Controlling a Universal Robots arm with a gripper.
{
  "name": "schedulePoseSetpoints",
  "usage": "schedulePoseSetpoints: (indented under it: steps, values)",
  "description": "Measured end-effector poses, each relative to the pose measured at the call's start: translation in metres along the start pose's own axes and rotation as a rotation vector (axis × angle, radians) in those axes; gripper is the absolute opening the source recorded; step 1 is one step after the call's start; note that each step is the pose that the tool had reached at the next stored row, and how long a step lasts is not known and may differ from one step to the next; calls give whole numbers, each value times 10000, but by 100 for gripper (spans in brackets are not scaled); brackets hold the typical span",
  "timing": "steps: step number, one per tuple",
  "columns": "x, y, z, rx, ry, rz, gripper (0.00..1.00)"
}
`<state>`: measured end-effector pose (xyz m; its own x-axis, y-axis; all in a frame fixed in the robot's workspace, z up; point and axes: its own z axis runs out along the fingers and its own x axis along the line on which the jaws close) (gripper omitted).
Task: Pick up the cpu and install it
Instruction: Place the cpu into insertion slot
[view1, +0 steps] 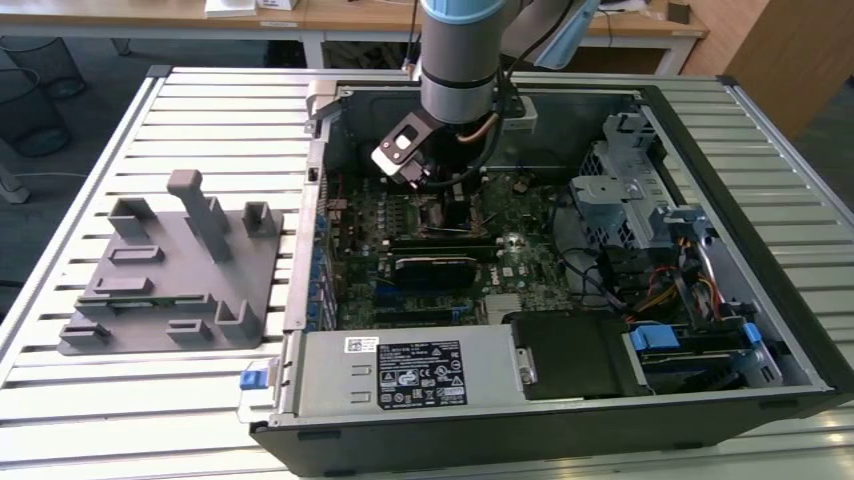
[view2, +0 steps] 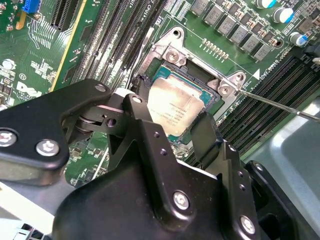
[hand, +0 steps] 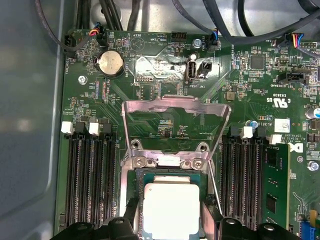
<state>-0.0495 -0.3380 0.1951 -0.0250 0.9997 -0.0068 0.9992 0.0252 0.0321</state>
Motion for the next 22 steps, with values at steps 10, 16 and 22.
schedulePoseSetpoints:
  steps: [10, 16, 22]
  values:
    - [33, 1, 1, 1, 0, 1, 60]
    - [39, 1, 2, 3, -6, 197, 60]
    - [40, 1, 3, 2, -7, 296, 60]
